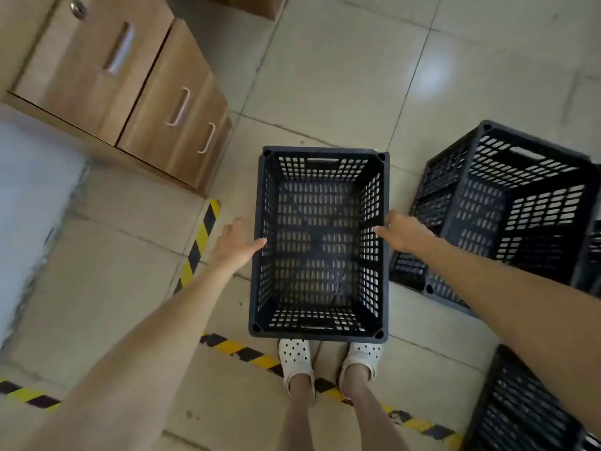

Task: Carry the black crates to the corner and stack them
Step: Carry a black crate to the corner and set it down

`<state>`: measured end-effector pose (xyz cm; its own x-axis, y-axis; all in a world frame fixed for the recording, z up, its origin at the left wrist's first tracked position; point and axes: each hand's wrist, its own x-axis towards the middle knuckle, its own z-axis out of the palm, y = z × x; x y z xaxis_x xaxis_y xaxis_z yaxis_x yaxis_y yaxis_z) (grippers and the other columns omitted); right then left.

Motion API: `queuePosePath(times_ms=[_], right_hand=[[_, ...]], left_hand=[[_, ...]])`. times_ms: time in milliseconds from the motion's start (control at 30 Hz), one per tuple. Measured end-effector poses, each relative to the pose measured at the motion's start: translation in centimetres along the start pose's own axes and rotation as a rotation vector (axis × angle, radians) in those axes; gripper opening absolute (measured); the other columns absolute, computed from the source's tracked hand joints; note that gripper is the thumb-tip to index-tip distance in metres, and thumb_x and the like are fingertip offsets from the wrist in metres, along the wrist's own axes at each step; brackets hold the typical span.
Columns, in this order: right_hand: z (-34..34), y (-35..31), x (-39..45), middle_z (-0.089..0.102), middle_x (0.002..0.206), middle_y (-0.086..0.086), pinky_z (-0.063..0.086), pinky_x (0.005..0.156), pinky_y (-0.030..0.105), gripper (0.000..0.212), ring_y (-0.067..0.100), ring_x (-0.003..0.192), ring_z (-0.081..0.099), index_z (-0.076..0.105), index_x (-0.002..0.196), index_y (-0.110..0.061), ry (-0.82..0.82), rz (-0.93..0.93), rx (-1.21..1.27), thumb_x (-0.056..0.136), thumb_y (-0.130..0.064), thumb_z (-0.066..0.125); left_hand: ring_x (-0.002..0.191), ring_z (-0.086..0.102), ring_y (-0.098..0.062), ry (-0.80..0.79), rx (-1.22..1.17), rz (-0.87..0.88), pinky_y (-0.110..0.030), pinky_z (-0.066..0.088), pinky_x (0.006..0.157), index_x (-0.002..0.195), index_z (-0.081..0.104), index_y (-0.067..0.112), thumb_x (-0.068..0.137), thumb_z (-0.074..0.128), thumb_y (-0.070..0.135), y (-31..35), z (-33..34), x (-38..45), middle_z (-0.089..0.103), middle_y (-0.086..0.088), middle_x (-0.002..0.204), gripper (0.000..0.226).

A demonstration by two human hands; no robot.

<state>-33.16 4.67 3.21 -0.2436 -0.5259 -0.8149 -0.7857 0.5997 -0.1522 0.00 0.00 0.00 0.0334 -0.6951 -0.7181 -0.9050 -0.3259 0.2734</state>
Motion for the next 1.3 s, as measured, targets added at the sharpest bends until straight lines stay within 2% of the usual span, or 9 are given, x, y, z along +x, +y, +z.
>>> queuePosePath(times_ms=[267, 533, 633, 733, 967, 1067, 1133, 1167, 1300], right_hand=[[5.4, 2.5, 5.3, 0.037, 0.148, 0.025, 0.041, 0.103, 0.044, 0.082, 0.039, 0.132, 0.043, 0.016, 0.150, 0.001, -0.067, 0.171, 0.156, 0.095, -0.050, 0.050], [8.3, 3.8, 7.4, 0.033, 0.152, 0.020, 0.034, 0.110, 0.043, 0.097, 0.036, 0.138, 0.037, 0.016, 0.152, -0.002, -0.114, 0.242, 0.403, 0.087, -0.062, 0.053], [8.6, 5.7, 9.1, 0.044, 0.147, 0.015, 0.040, 0.109, 0.049, 0.134, 0.035, 0.131, 0.046, 0.030, 0.150, -0.010, -0.165, 0.208, 0.459, 0.049, -0.095, 0.051], [10.8, 10.2, 13.2, 0.051, 0.143, 0.010, 0.043, 0.105, 0.052, 0.150, 0.033, 0.126, 0.052, 0.038, 0.147, -0.016, -0.262, 0.193, 0.447, 0.025, -0.103, 0.047], [7.1, 5.8, 7.5, 0.054, 0.140, 0.009, 0.046, 0.103, 0.046, 0.142, 0.030, 0.122, 0.055, 0.045, 0.143, -0.013, -0.291, 0.162, 0.452, 0.029, -0.098, 0.055], [3.9, 1.0, 1.8, 0.049, 0.143, 0.014, 0.048, 0.086, 0.033, 0.093, 0.031, 0.120, 0.053, 0.043, 0.144, -0.007, -0.302, 0.162, 0.337, 0.079, -0.073, 0.052], [3.2, -0.3, 0.0, 0.046, 0.144, 0.018, 0.043, 0.070, 0.027, 0.070, 0.030, 0.112, 0.051, 0.038, 0.145, -0.004, -0.304, 0.162, 0.241, 0.097, -0.055, 0.039], [2.8, -0.9, -1.1, 0.044, 0.145, 0.019, 0.043, 0.070, 0.028, 0.068, 0.030, 0.113, 0.051, 0.037, 0.146, -0.003, -0.314, 0.164, 0.226, 0.099, -0.052, 0.036], [2.6, -2.0, -3.6, 0.035, 0.154, 0.014, 0.039, 0.101, 0.038, 0.071, 0.035, 0.134, 0.043, 0.031, 0.149, -0.006, -0.362, 0.172, 0.189, 0.098, -0.055, 0.035]], left_hand=[[0.141, 0.034, -0.035, -0.143, -0.166, -0.195, -0.047, 0.035, 0.112, 0.154, 0.014, 0.016, 0.084, 0.070, 0.047, -2.2, 5.9, 3.8, 0.026, -0.013, 0.158, 0.095], [0.131, 0.047, -0.033, -0.086, -0.290, -0.224, -0.037, 0.041, 0.101, 0.142, 0.039, 0.002, 0.092, 0.064, 0.039, -1.9, 7.9, 4.7, 0.048, -0.016, 0.144, 0.067], [0.128, 0.049, -0.034, -0.127, -0.245, -0.222, -0.037, 0.041, 0.099, 0.141, 0.042, 0.000, 0.091, 0.056, 0.054, -1.8, 7.4, 4.5, 0.049, -0.017, 0.142, 0.075], [0.123, 0.052, -0.034, -0.172, -0.241, -0.256, -0.039, 0.042, 0.096, 0.140, 0.042, 0.000, 0.085, 0.045, 0.073, -2.4, 6.7, 4.4, 0.052, -0.017, 0.138, 0.091], [0.129, 0.047, -0.033, -0.181, -0.227, -0.307, -0.041, 0.040, 0.101, 0.144, 0.038, 0.003, 0.090, 0.035, 0.072, -3.7, 4.2, 0.7, 0.047, -0.016, 0.143, 0.088], [0.128, 0.047, -0.033, -0.144, -0.241, -0.315, -0.041, 0.040, 0.100, 0.142, 0.040, 0.003, 0.090, 0.034, 0.072, -4.3, 2.9, -1.4, 0.047, -0.016, 0.142, 0.086], [0.128, 0.047, -0.032, -0.150, -0.225, -0.327, -0.041, 0.039, 0.101, 0.141, 0.042, 0.004, 0.090, 0.033, 0.073, -5.0, 2.1, -2.9, 0.047, -0.015, 0.143, 0.086], [0.127, 0.048, -0.032, -0.169, -0.229, -0.332, -0.041, 0.039, 0.102, 0.139, 0.044, 0.005, 0.089, 0.032, 0.075, -5.3, 1.8, -3.7, 0.049, -0.014, 0.141, 0.086], [0.102, 0.058, -0.024, -0.199, -0.222, -0.322, -0.040, 0.042, 0.096, 0.110, 0.060, 0.011, 0.088, 0.025, 0.077, -7.4, 1.0, -7.6, 0.063, -0.007, 0.108, 0.078]])
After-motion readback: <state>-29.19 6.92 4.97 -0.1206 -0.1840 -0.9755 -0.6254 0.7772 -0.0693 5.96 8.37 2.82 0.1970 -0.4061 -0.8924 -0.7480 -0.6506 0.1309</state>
